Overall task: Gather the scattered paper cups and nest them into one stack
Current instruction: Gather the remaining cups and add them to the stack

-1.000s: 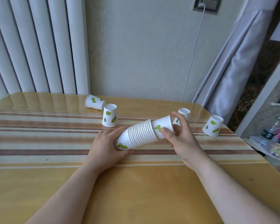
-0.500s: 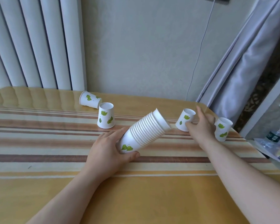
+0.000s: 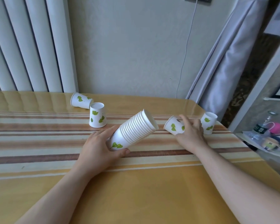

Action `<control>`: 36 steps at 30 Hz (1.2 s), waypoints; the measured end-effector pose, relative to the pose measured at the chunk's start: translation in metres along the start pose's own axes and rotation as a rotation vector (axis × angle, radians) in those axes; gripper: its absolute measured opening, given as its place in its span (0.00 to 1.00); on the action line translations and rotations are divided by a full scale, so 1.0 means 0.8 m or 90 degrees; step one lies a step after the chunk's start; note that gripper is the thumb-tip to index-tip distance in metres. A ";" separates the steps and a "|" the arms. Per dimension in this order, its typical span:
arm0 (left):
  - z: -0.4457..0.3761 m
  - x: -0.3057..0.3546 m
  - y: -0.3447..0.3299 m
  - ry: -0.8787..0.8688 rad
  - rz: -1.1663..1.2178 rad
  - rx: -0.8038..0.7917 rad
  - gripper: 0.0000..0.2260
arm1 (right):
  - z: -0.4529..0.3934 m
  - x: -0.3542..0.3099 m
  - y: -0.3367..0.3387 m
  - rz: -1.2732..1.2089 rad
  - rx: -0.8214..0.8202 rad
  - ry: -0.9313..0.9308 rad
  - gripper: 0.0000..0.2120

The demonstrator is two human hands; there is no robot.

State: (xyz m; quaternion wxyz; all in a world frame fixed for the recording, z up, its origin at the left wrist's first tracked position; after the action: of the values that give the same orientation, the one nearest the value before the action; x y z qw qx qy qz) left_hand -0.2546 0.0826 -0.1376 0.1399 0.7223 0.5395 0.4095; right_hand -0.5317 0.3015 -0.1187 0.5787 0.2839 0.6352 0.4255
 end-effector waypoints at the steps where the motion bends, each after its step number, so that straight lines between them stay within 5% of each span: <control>1: 0.000 0.001 0.001 -0.005 -0.001 -0.001 0.32 | 0.005 0.001 -0.002 0.014 -0.018 0.007 0.32; 8: 0.001 0.002 0.003 -0.011 0.012 0.001 0.31 | 0.015 -0.015 -0.002 0.043 0.027 0.062 0.31; 13: 0.002 -0.003 -0.001 0.007 0.016 0.002 0.33 | 0.042 -0.049 0.023 -0.752 -0.183 -0.068 0.38; 16: 0.002 -0.005 -0.002 0.011 0.011 0.001 0.34 | 0.068 -0.063 0.038 -0.972 -0.324 0.002 0.34; 20: 0.001 -0.005 -0.002 0.012 0.000 0.000 0.33 | 0.108 -0.077 0.035 -0.878 -0.423 0.123 0.26; 25: 0.003 -0.003 0.000 0.023 0.006 0.000 0.33 | 0.126 -0.084 0.021 -0.812 -0.396 0.142 0.41; 29: 0.003 0.000 -0.002 0.035 -0.017 -0.019 0.34 | 0.129 -0.080 0.016 -0.742 -0.363 0.165 0.43; 33: 0.004 -0.004 -0.005 0.043 -0.045 -0.019 0.33 | 0.128 -0.064 0.024 -0.620 -0.462 0.182 0.58; 36: 0.004 -0.007 -0.004 0.042 -0.033 -0.017 0.32 | 0.108 -0.041 0.032 -0.569 -0.447 0.162 0.57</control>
State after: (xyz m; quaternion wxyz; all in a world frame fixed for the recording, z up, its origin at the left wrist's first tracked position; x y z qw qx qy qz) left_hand -0.2553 0.0799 -0.1441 0.1422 0.6922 0.5572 0.4361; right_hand -0.4451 0.3040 -0.0776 0.6809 -0.2740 0.5785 0.3558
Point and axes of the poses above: each hand's wrist, its own z-axis away from the middle knuckle, its own y-axis out of the back of the hand, x = y × z, the point moved 1 cm from there along -z, towards the middle knuckle, and after that the axes turned 15 degrees about -y, right-handed, at the moved point
